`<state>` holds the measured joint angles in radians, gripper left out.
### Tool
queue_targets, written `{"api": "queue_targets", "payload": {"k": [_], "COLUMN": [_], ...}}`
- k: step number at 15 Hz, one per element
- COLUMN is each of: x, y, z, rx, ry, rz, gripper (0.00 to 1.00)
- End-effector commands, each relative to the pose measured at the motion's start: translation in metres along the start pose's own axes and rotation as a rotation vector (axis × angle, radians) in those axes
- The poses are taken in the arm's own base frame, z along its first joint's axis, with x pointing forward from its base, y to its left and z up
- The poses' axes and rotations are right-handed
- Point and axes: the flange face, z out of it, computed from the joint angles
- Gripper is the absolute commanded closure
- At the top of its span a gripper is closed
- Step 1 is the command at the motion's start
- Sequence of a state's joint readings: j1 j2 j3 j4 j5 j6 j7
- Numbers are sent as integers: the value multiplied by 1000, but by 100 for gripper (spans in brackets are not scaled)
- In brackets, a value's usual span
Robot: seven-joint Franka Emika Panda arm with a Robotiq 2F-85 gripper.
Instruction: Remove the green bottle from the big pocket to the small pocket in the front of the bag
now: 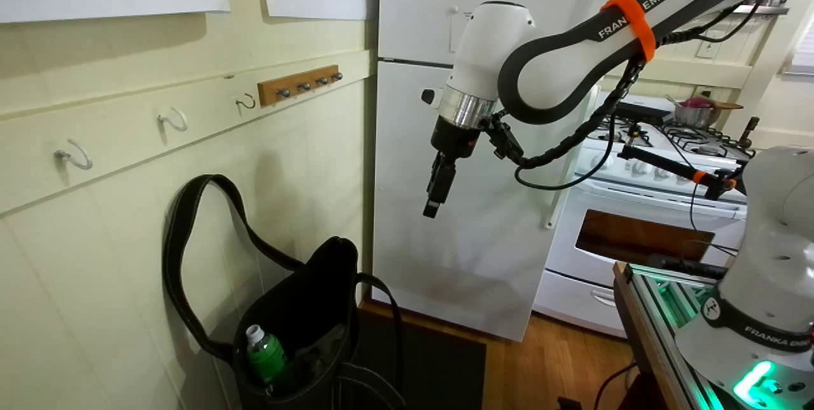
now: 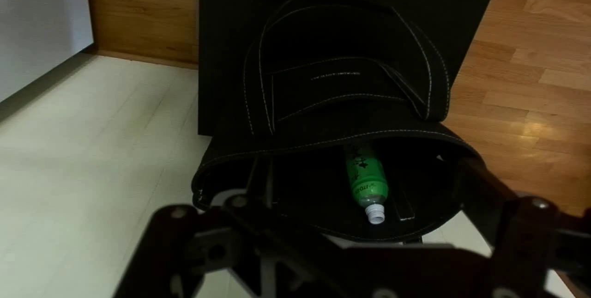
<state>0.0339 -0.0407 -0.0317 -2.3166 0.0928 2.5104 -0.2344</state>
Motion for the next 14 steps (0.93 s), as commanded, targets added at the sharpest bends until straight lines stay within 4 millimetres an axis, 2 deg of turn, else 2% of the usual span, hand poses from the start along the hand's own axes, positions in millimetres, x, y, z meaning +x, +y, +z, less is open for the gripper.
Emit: {"api": "queue_targets", "payload": {"k": [1,4,8,14], "x": [10,41,82,126], "y": [0,-1,-6,-14], "z": [6,26,54,104], "rx": [-2,12,19,48], "ry": [-6,-2,22,77], "rz": [-19,-144,-220,-123], "gripper": [0,0,0,0]}}
